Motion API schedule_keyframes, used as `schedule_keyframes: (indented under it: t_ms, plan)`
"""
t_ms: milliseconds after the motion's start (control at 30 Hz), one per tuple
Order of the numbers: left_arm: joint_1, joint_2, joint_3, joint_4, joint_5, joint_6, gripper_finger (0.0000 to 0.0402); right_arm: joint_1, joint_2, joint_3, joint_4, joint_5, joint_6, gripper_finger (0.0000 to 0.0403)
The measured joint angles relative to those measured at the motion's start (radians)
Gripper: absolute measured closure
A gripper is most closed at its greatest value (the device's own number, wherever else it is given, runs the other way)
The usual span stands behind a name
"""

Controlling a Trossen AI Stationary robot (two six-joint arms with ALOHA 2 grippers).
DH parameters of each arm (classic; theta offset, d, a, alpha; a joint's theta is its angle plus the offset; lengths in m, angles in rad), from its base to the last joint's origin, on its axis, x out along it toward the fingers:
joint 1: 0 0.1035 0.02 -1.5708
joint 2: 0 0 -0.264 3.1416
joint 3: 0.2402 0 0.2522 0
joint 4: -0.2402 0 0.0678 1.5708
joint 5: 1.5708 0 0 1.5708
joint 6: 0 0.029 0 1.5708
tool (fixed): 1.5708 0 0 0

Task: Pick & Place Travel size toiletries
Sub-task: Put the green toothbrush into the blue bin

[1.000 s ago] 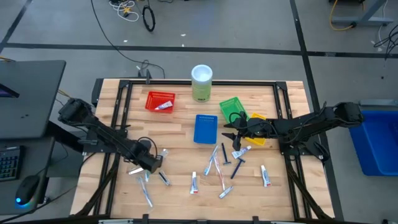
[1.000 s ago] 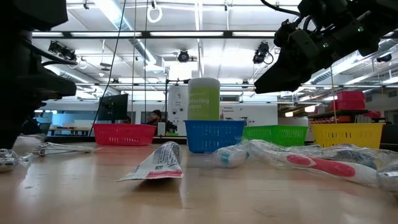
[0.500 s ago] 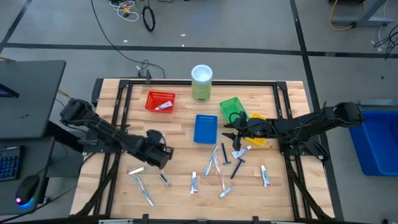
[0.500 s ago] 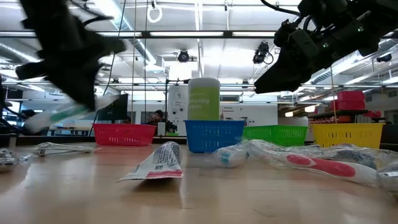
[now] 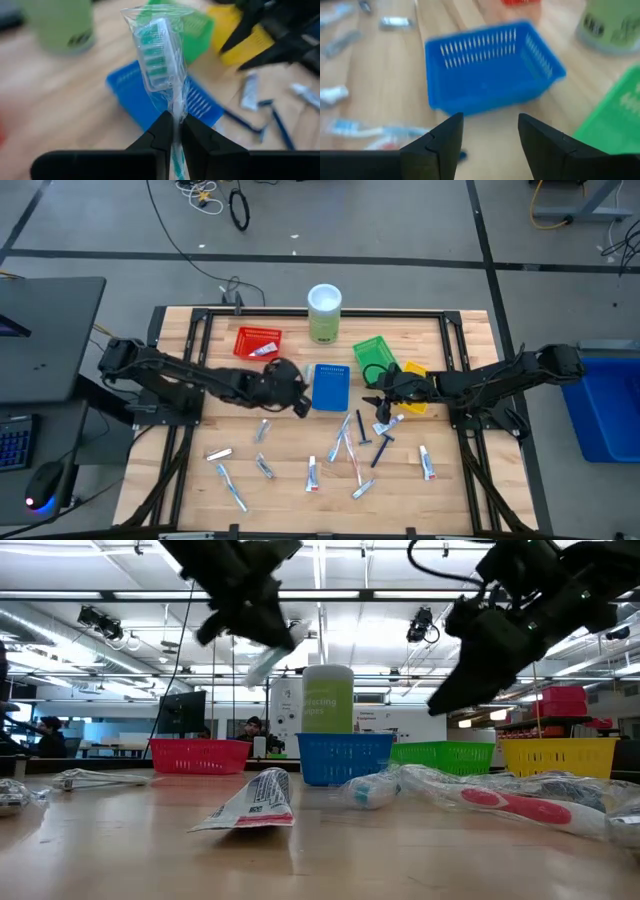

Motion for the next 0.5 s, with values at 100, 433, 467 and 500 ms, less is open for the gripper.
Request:
schedule_keyframes:
  t_ms: [100,433,467,500]
  plan:
    - [0.048,0.000,0.000,0.109,0.045,0.129,0.0372,0.001,0.000,0.000,-0.042,-0.072,0.032,0.0202]
    - [0.138,0.143,0.014,0.415,0.183,0.351,0.0363,0.021,0.000,0.000,-0.034,-0.138,0.048,0.0219]
    - [0.145,0.170,0.023,0.421,0.191,0.352,0.0363,0.021,0.000,0.000,-0.033,-0.138,0.053,0.0219]
    - [0.151,0.196,0.029,0.425,0.189,0.355,0.0364,0.021,0.000,0.000,-0.033,-0.138,0.060,0.0219]
